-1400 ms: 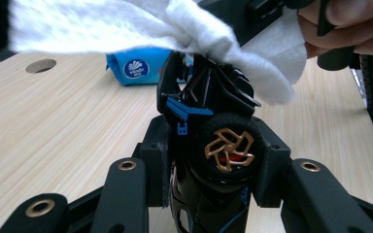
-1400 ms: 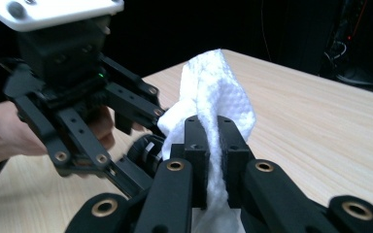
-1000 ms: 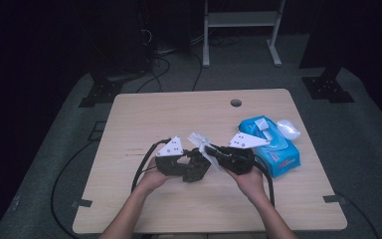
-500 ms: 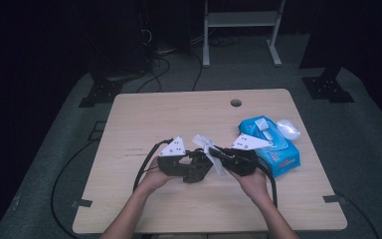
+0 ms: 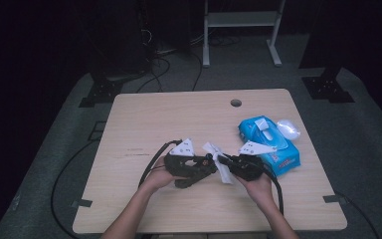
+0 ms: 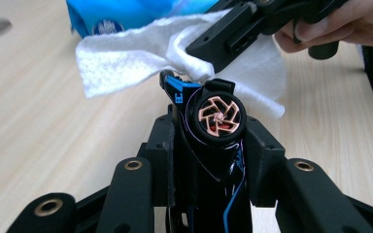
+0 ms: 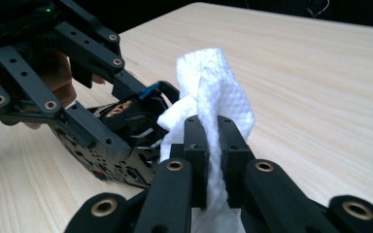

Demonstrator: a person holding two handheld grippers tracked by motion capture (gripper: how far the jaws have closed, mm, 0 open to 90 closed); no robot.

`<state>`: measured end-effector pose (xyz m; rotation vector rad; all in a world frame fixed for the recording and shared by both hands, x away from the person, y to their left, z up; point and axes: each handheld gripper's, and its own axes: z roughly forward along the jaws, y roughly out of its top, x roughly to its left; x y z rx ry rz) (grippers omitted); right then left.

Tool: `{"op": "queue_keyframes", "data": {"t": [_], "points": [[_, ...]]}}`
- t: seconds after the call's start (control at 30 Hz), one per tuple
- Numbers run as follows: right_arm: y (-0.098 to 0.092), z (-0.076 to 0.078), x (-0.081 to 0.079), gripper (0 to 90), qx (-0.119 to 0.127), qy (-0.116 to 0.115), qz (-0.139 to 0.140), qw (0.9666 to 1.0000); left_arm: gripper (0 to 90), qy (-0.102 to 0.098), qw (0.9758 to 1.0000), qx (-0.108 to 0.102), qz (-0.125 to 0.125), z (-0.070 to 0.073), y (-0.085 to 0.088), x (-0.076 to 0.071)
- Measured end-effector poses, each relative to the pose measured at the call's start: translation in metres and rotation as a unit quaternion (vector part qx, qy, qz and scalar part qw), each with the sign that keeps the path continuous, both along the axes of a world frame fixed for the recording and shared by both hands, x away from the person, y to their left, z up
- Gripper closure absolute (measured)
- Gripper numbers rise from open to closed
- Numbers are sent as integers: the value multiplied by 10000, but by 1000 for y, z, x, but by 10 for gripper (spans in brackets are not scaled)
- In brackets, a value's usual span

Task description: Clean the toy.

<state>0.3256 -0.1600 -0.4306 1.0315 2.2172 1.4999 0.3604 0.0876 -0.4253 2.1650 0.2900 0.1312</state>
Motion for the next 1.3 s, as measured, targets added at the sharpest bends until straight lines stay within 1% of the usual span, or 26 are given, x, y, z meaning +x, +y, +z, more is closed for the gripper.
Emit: {"op": "queue_keyframes", "data": {"t": [0.07,0.1,0.13,0.17,0.2,0.23,0.3,0.33,0.4,0.43,0.5,0.57,0.63,0.8,0.87,0.97,1.03,1.17,1.2,1.27,1.3], "points": [[1,-4,1,843,-27,62,9,10000,617,28,9997,261,-3,-4,-3,1],[1,-4,1,843,-27,62,9,10000,618,28,9997,261,-3,-4,-3,1],[1,-6,1,842,-39,76,15,10000,618,3,9988,497,-4,-7,-6,0],[1,-8,1,842,-42,89,26,9999,617,49,9981,610,-30,-8,-8,0],[2,-9,1,842,-48,111,16,9999,617,59,9977,673,-36,-7,-8,0],[2,-9,2,841,-43,113,16,9999,617,57,9962,872,-24,-7,-10,0],[2,-10,1,841,-47,129,29,9999,617,110,9936,1121,-54,-8,-14,1],[3,-9,1,841,-50,137,38,9999,616,94,9932,1159,-68,-7,-14,1],[4,-10,0,841,-49,123,64,9999,616,157,9928,1186,-52,-6,-15,2],[5,-10,0,841,-51,122,74,9999,616,175,9922,1232,-66,-6,-16,2],[6,-10,0,841,-62,125,95,9999,612,160,9919,1259,-90,-6,-16,2],[7,-11,0,841,-49,148,111,9998,595,168,9920,1252,-83,-6,-15,2],[7,-10,0,840,-37,130,133,9998,553,180,9925,1205,-84,-8,-12,2],[12,-9,-2,838,-18,120,203,9997,509,152,9936,1117,-44,-10,-5,-2],[20,-7,-3,839,-44,89,290,9995,500,110,9940,1092,-16,-10,1,-4],[28,-6,-5,839,-62,62,402,9992,494,72,9963,853,44,-11,12,-7],[33,-6,-5,839,-75,62,458,9989,489,108,9975,694,50,-11,21,-10],[40,-8,-5,839,-193,83,518,9984,488,4,9986,516,78,-16,38,-16],[41,-10,-4,839,-213,86,512,9984,488,3,9987,494,86,-16,41,-17],[41,-10,-4,840,-217,78,498,9985,488,-98,9988,470,115,-18,48,-19],[41,-10,-5,841,-235,65,497,9985,488,-108,9990,416,135,-18,51,-20]]}}
